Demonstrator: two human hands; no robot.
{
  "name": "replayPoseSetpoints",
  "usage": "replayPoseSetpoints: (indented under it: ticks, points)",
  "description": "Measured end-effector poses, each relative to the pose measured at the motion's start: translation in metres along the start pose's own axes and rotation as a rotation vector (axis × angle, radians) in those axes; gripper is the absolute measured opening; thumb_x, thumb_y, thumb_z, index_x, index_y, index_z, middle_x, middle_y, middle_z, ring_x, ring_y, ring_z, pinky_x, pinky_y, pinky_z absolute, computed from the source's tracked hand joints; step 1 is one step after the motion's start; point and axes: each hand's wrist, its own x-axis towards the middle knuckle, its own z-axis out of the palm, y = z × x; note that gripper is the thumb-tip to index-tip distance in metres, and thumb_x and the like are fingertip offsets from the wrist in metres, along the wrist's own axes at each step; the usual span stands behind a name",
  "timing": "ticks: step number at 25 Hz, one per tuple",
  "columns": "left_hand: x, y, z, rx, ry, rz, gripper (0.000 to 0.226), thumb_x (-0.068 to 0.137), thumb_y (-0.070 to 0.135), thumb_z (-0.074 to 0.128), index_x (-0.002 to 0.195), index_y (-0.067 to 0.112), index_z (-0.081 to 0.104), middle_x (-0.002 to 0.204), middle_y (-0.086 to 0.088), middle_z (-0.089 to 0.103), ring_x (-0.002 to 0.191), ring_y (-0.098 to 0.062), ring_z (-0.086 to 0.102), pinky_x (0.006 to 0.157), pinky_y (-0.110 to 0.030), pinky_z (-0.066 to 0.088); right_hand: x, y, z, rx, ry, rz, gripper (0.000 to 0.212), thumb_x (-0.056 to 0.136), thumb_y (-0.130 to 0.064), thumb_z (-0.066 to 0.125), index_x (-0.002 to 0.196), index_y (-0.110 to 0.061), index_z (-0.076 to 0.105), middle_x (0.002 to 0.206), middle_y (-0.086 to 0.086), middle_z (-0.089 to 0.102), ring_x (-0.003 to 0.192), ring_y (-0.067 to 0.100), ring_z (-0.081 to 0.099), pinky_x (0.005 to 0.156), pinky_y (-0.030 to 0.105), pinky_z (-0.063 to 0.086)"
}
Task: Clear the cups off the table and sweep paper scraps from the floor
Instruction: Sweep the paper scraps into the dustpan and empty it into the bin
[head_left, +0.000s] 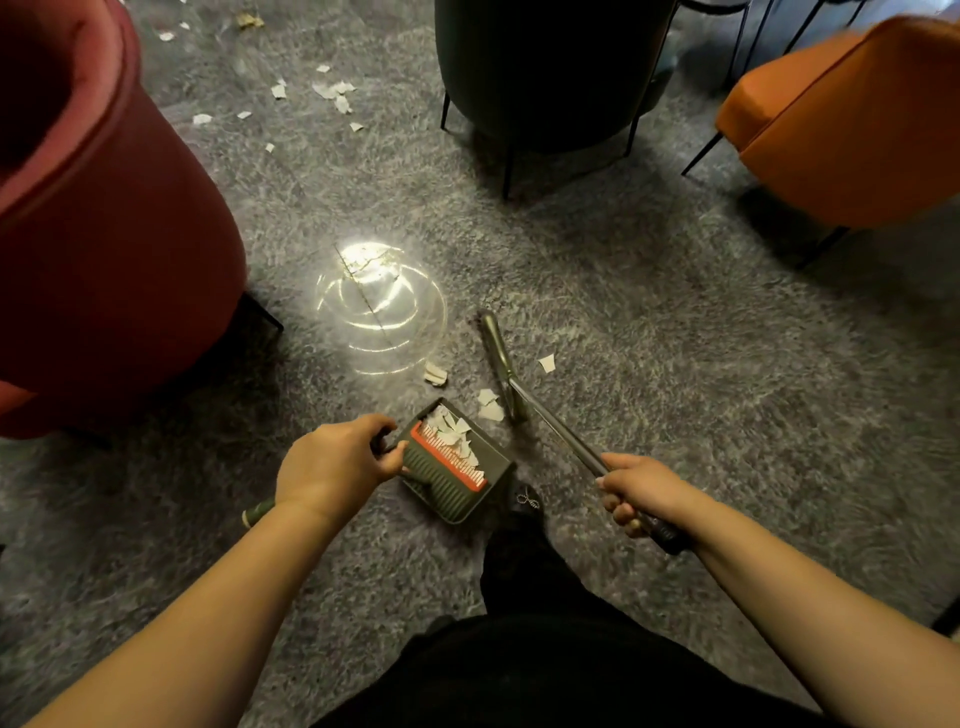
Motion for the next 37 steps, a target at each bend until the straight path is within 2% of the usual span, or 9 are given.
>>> replayPoseSetpoints:
  ticks: [3,6,13,19,23,28,32,34,37]
  points:
    - [0.041,0.011,-0.001,0.063,-0.033,0.034,0.032,0.077,0.05,0.07,0.104,0.035,0.07,0.083,0.003,0.074,0.079,-0.024,0.069,0.063,-0.032,0.055,0.02,-0.033,-0.026,-0.003,0.027,0.01,0.047,0.096,-0.001,0.037,0.141,-0.016,0.035,0.055,0.004,0.039,0.032,0.008,0.032,0.035,0.014,0.025]
    - [0.069,0.012,-0.011,0.105,-0.026,0.047,0.032,0.074,0.05,0.074,0.103,0.036,0.071,0.08,0.002,0.074,0.075,-0.026,0.069,0.06,-0.03,0.052,0.04,-0.062,-0.048,-0.002,0.038,0.027,0.052,0.097,-0.001,0.037,0.146,-0.017,0.03,0.057,0.005,0.04,0.032,0.008,0.033,0.036,0.014,0.026]
    - [0.09,0.01,-0.032,0.135,-0.019,0.09,0.029,0.07,0.039,0.082,0.096,0.029,0.076,0.071,0.001,0.073,0.065,-0.027,0.069,0.053,-0.031,0.051,0.077,-0.109,-0.084,-0.048,0.075,0.043,0.053,0.096,-0.001,0.038,0.147,-0.014,0.03,0.057,0.006,0.042,0.035,0.01,0.035,0.037,0.017,0.027]
    - [0.11,0.017,-0.035,0.138,0.038,0.156,0.029,0.061,0.03,0.09,0.087,0.026,0.077,0.063,0.005,0.07,0.053,-0.022,0.066,0.046,-0.025,0.046,0.112,-0.129,-0.112,-0.058,0.117,0.069,0.053,0.095,0.001,0.035,0.145,-0.016,0.03,0.057,0.007,0.042,0.033,0.009,0.035,0.035,0.017,0.028]
    - [0.115,0.022,-0.034,0.15,0.045,0.174,0.03,0.059,0.029,0.091,0.086,0.024,0.077,0.062,0.005,0.069,0.051,-0.022,0.066,0.044,-0.026,0.047,0.135,-0.141,-0.117,-0.136,0.1,0.108,0.031,0.093,0.001,0.032,0.118,-0.014,0.044,0.057,0.007,0.04,0.037,0.011,0.034,0.037,0.018,0.029]
    - [0.112,0.027,-0.029,0.13,0.051,0.197,0.027,0.061,0.029,0.09,0.084,0.022,0.076,0.059,0.005,0.067,0.048,-0.021,0.064,0.04,-0.028,0.047,0.15,-0.155,-0.102,-0.186,0.013,0.17,0.033,0.095,0.0,0.032,0.123,-0.012,0.044,0.057,0.006,0.04,0.036,0.01,0.034,0.034,0.016,0.03]
    - [0.102,0.019,-0.029,0.105,0.063,0.22,0.027,0.066,0.04,0.068,0.084,0.022,0.076,0.058,0.005,0.067,0.047,-0.021,0.063,0.039,-0.027,0.047,0.136,-0.138,-0.065,-0.268,-0.064,0.156,0.041,0.095,0.001,0.033,0.132,-0.013,0.043,0.057,0.005,0.039,0.035,0.009,0.035,0.034,0.016,0.03]
    - [0.096,0.015,-0.029,0.097,0.062,0.215,0.026,0.067,0.039,0.071,0.085,0.022,0.076,0.058,0.004,0.067,0.047,-0.022,0.064,0.039,-0.028,0.048,0.124,-0.125,-0.046,-0.267,-0.099,0.161,0.044,0.095,0.0,0.033,0.135,-0.015,0.039,0.057,0.004,0.04,0.034,0.008,0.035,0.034,0.015,0.029]
    - [0.084,0.009,-0.03,0.076,0.052,0.174,0.028,0.064,0.028,0.089,0.088,0.021,0.077,0.06,0.002,0.069,0.049,-0.024,0.065,0.041,-0.03,0.05,0.111,-0.112,-0.026,-0.305,-0.125,0.144,0.046,0.094,0.0,0.035,0.137,-0.014,0.039,0.056,0.002,0.04,0.034,0.007,0.035,0.035,0.014,0.029]
